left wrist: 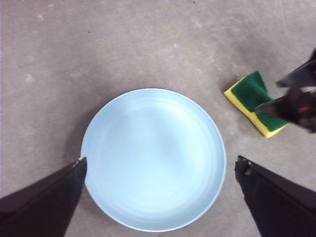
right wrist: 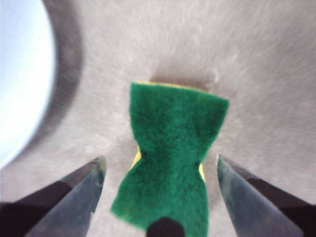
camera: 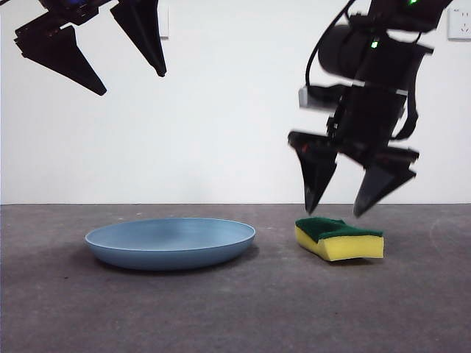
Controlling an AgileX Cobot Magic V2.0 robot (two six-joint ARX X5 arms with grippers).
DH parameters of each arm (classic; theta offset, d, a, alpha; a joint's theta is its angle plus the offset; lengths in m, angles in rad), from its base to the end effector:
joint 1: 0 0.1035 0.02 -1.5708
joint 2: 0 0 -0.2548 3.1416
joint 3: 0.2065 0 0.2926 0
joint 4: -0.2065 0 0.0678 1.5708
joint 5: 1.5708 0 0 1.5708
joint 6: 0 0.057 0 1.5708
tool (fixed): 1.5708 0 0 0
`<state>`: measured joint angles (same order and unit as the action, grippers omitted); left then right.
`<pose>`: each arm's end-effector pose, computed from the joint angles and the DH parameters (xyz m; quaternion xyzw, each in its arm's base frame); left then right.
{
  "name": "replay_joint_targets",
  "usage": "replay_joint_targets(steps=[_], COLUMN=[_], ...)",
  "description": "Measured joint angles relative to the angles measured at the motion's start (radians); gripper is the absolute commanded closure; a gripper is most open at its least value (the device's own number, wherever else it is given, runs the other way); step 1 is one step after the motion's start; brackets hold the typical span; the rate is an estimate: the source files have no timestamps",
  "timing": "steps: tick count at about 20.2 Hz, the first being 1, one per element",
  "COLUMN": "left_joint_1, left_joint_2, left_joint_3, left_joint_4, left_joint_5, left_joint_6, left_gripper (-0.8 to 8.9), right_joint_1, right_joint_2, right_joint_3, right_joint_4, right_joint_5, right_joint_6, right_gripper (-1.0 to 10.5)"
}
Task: Pick up the plate,pick up the cloth,clean the plate with the cloth
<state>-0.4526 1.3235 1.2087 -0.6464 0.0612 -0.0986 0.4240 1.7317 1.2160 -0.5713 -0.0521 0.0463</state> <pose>0.3036 -0.1515 0.2913 0.0279 0.3756 -0.2177 0.9004 0.3611 0.1663 0.1556 -0.0763 0.5128 0.1900 0.8338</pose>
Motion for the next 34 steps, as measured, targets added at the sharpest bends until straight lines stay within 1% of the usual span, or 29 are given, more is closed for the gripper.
replay_joint_targets(steps=[1,2,3,4,5,9,11,13,15,17,19,21,24,27,34], left_joint_1=[0.0,0.0,0.0,0.0,0.0,-0.01,-0.042,-0.081,-0.126,-0.177,-0.216,-0.233,-0.251,-0.257,-0.257], left_joint_2=[0.0,0.0,0.0,0.0,0.0,-0.016,-0.074,-0.171,-0.275,-0.371,-0.47,-0.564,-0.729,-0.801,-0.768], left_joint_3=[0.0,0.0,0.0,0.0,0.0,0.0,0.0,0.0,0.0,-0.025,-0.119,-0.25,-0.431,-0.46,-0.457], left_joint_4=[0.0,0.0,0.0,0.0,0.0,-0.016,-0.037,-0.055,-0.09,-0.101,-0.1,-0.084,-0.041,-0.048,-0.048], left_joint_5=[-0.022,-0.045,-0.053,-0.055,-0.055,-0.056,-0.059,-0.074,-0.156,-0.256,-0.313,-0.342,-0.344,-0.343,-0.343], left_joint_6=[0.0,0.0,0.0,0.0,0.0,0.001,0.005,0.01,0.026,0.049,0.054,0.048,0.021,-0.008,-0.019], left_gripper=[3.77,5.1,6.89,8.45,8.19,8.19,8.19,8.2,8.2,8.2,8.2,8.2,8.18,8.17,8.17], right_joint_1=[0.0,0.0,0.0,0.0,0.0,0.0,0.0,0.0,0.002,0.002,0.002,0.002,0.002,0.002,0.002], right_joint_2=[-0.037,-0.08,-0.125,-0.17,-0.212,-0.394,-0.483,-0.562,-0.64,-0.727,-0.814,-0.913,-1.055,-1.104,-1.114], right_joint_3=[0.0,0.0,0.0,0.0,0.0,0.0,0.0,0.0,-0.023,-0.088,-0.174,-0.281,-0.393,-0.397,-0.397], right_joint_4=[-0.005,-0.01,-0.021,-0.031,-0.038,-0.076,-0.098,-0.132,-0.133,-0.133,-0.132,-0.112,-0.101,-0.098,-0.101], right_joint_5=[0.0,0.0,0.0,0.0,0.0,0.0,0.0,0.0,0.0,0.0,0.0,0.0,0.0,0.002,0.003], right_joint_6=[0.0,0.001,0.0,-0.002,-0.002,-0.005,-0.008,-0.011,-0.015,-0.028,-0.035,-0.036,-0.037,-0.036,-0.036], right_gripper=[7.6,9.3,9.5,9.5,9.5,9.6,9.6,9.6,9.6,9.6,9.6,9.6,9.5,9.5,9.5])
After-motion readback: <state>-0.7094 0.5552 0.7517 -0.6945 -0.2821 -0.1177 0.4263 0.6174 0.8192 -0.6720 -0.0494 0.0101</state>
